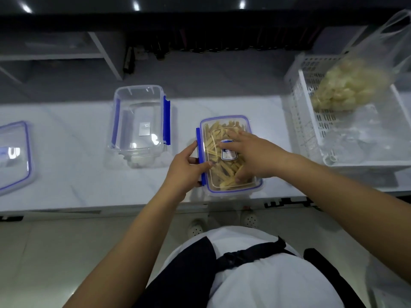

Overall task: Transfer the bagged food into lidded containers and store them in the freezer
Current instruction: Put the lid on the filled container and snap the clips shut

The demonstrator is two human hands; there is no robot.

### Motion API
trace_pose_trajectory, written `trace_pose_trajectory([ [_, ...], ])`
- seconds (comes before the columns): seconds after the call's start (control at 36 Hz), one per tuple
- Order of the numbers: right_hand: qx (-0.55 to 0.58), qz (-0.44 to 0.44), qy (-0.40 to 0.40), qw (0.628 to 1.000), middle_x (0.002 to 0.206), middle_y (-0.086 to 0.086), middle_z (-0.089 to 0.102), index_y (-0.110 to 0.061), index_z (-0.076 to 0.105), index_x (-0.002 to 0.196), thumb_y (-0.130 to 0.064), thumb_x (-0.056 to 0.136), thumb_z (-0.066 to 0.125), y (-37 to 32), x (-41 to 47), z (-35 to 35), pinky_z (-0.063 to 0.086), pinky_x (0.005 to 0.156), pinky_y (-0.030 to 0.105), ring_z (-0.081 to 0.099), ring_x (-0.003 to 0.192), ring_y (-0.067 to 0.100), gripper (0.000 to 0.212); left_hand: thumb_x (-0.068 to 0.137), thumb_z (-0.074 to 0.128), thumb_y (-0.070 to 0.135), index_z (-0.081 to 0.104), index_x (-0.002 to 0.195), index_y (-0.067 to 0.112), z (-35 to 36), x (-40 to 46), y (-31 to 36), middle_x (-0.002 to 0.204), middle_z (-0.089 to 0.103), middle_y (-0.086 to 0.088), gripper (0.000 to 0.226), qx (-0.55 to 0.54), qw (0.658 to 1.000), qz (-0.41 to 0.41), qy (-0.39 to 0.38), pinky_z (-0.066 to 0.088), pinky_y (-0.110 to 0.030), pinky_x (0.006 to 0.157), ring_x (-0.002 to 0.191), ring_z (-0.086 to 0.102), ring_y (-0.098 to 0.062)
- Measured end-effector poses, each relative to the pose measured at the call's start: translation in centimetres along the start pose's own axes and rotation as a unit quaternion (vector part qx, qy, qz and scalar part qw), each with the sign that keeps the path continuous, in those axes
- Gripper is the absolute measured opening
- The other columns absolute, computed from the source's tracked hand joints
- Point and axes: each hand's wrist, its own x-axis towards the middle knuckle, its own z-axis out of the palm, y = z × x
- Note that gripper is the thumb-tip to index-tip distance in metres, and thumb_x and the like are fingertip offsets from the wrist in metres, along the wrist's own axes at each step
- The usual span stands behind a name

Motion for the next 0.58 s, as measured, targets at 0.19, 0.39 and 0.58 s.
trace_pose_trajectory([
  [0.19, 0.015, -0.026, 0.011, 0.999, 0.168, -0.007, 0.012, -0.038, 0.024, 0.157, -0.046, 0.069, 0.087, 0.9, -0.1, 0.4, 0.022, 0.123, 0.045, 0.005, 0.155, 0.021, 0.108, 0.091, 0.073, 0.018, 0.038, 0.148, 0.041, 1.0, -0.2, 0.2, 0.125, 0.058, 0.004, 0.071, 0.040, 0.998, 0.018, 0.034, 0.056, -0.021, 0.053, 0.091, 0.065, -0.009],
  [0.39, 0.206, -0.010, 0.145, 0.968, 0.164, -0.004, 0.029, -0.032, 0.044, 0.150, -0.031, 0.081, 0.082, 2.8, -1.8, 1.3, 0.023, 0.121, 0.037, 0.022, 0.152, 0.018, 0.078, 0.081, 0.077, 0.052, 0.007, 0.157, 0.044, 2.4, -0.1, 1.6, 0.169, -0.008, 0.004, 0.103, 0.413, 0.900, 0.134, 0.018, 0.013, -0.054, 0.122, 0.155, -0.006, -0.028],
  [0.58, 0.550, 0.204, 0.133, 0.799, 0.158, 0.005, 0.036, -0.036, 0.038, 0.152, -0.036, 0.079, 0.085, 6.3, -2.7, 2.0, 0.046, 0.103, 0.046, 0.044, 0.137, 0.028, 0.087, 0.077, 0.059, 0.080, 0.007, 0.156, 0.049, 6.2, 0.4, 2.8, 0.169, -0.013, 0.001, 0.099, 0.574, 0.801, 0.164, -0.048, -0.003, -0.064, 0.120, 0.153, -0.020, -0.033],
])
